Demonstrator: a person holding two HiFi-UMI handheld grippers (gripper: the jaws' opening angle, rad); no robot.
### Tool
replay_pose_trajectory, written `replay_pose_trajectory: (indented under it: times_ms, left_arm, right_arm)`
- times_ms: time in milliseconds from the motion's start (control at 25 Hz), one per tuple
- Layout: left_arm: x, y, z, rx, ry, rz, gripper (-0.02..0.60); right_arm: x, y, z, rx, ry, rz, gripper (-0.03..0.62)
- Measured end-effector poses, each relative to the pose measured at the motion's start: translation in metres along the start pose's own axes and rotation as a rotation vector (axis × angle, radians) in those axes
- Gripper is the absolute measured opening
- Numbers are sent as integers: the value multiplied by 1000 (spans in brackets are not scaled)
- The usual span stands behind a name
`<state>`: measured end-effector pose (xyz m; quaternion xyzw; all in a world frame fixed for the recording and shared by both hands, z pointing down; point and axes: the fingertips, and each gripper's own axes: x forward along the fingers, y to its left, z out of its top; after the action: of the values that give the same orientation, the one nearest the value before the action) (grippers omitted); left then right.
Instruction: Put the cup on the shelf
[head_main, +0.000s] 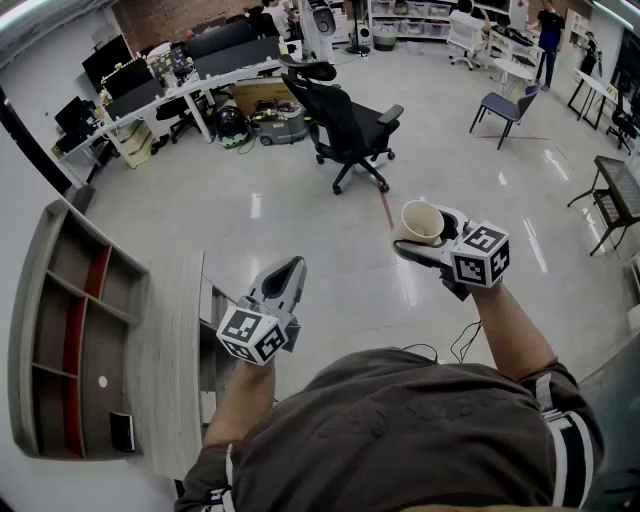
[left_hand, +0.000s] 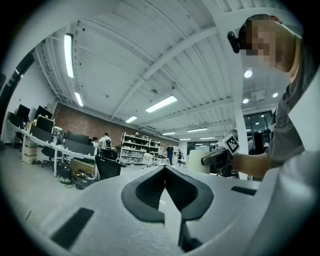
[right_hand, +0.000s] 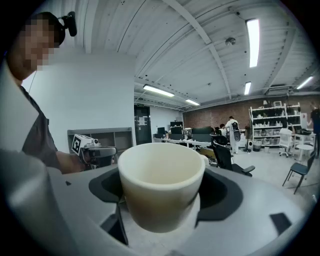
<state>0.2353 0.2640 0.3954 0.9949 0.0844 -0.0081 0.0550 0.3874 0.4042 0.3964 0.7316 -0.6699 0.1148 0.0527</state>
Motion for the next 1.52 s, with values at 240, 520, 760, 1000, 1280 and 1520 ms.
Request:
replay_pose_trajectory:
  times_ms: [240, 520, 760, 1000, 1280, 1520]
  left_arm:
    - [10, -14, -2, 2, 7, 7, -5]
    - [24, -37, -5, 16, 22, 34, -5]
    - [38, -65, -9, 28, 55, 48, -5]
    - [34, -47, -17, 26, 77, 69, -5]
    - [12, 40, -17, 11, 58, 49, -5]
    - [-38, 187, -10, 10, 33, 24, -5]
  right_arm:
    - [-11, -7, -1, 1, -5, 16, 420]
    - [-31, -19, -4, 4, -28, 54, 420]
    - [-47, -31, -14, -19, -23, 85, 420]
    - [-26, -33, -22, -2, -29, 111, 420]
    - [59, -16, -11, -12, 3, 100, 420]
    - [201, 28, 24, -21, -15, 91, 420]
